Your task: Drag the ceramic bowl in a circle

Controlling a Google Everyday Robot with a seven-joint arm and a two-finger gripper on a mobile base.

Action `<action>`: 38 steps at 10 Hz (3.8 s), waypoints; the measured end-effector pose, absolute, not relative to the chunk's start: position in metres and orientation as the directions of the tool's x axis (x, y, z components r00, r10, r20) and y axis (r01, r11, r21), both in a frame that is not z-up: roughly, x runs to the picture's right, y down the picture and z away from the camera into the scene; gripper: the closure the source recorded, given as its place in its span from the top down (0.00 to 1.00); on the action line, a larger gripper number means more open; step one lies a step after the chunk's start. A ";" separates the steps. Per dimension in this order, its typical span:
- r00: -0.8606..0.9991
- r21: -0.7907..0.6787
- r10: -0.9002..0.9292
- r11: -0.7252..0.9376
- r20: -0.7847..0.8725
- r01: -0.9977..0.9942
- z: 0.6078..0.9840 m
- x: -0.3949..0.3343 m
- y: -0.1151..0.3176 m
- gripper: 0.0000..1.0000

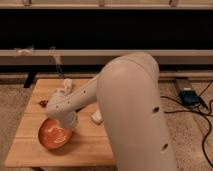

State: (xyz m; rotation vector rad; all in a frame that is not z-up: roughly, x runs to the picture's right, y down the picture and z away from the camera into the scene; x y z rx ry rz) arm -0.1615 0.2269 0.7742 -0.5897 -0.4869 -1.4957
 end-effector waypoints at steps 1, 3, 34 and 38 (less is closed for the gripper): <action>0.031 -0.076 -0.768 -0.023 0.640 0.997 0.770 -0.152 0.230 0.00; 0.016 -0.080 -0.760 -0.048 0.650 0.996 0.749 -0.145 0.240 0.00; -0.087 0.009 -0.722 -0.112 0.686 0.994 0.703 -0.185 0.250 0.00; -0.174 0.088 -0.729 -0.155 0.662 0.984 0.721 -0.250 0.230 0.00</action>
